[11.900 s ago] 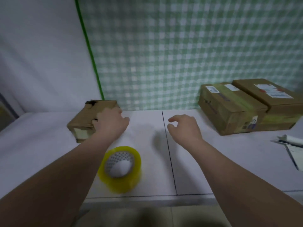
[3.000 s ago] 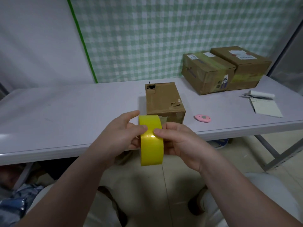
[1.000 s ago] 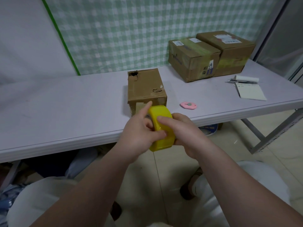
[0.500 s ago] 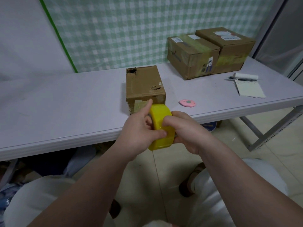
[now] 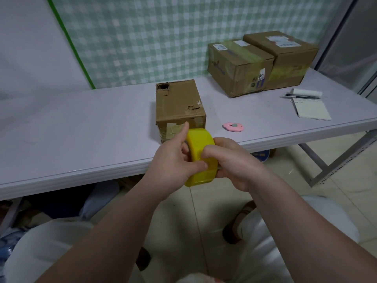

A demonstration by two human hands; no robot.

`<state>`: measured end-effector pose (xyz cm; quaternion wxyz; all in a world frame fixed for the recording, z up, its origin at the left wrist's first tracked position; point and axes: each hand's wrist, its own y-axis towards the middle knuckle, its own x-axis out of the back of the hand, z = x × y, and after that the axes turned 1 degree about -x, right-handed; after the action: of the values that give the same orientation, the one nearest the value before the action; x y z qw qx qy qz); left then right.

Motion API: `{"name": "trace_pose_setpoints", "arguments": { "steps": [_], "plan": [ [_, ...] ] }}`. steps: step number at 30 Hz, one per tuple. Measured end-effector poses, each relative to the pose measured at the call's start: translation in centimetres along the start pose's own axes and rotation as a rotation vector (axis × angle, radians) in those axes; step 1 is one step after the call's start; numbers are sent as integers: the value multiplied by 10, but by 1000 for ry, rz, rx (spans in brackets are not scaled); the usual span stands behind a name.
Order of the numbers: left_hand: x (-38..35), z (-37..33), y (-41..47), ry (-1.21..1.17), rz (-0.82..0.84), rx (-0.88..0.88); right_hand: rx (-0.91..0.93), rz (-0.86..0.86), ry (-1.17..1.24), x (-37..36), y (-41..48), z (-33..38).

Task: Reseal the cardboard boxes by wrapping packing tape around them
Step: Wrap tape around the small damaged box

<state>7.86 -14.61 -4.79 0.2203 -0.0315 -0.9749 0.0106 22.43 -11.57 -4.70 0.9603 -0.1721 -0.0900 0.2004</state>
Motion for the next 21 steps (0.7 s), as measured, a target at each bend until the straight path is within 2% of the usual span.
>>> {"name": "trace_pose_setpoints", "arguments": {
  "steps": [7, 11, 16, 21],
  "plan": [
    [1, 2, -1, 13, -5, -4, 9, -3, -29, -2, -2, 0],
    [1, 1, -4, 40, -24, -27, 10, 26, 68, 1, -4, -1],
    [3, 4, -9, 344, -318, -271, 56, 65, 265, 2, -8, -4],
    [5, 1, -10, 518, -420, -369, 74, 36, 269, -8, -8, 1]
  ]
}}
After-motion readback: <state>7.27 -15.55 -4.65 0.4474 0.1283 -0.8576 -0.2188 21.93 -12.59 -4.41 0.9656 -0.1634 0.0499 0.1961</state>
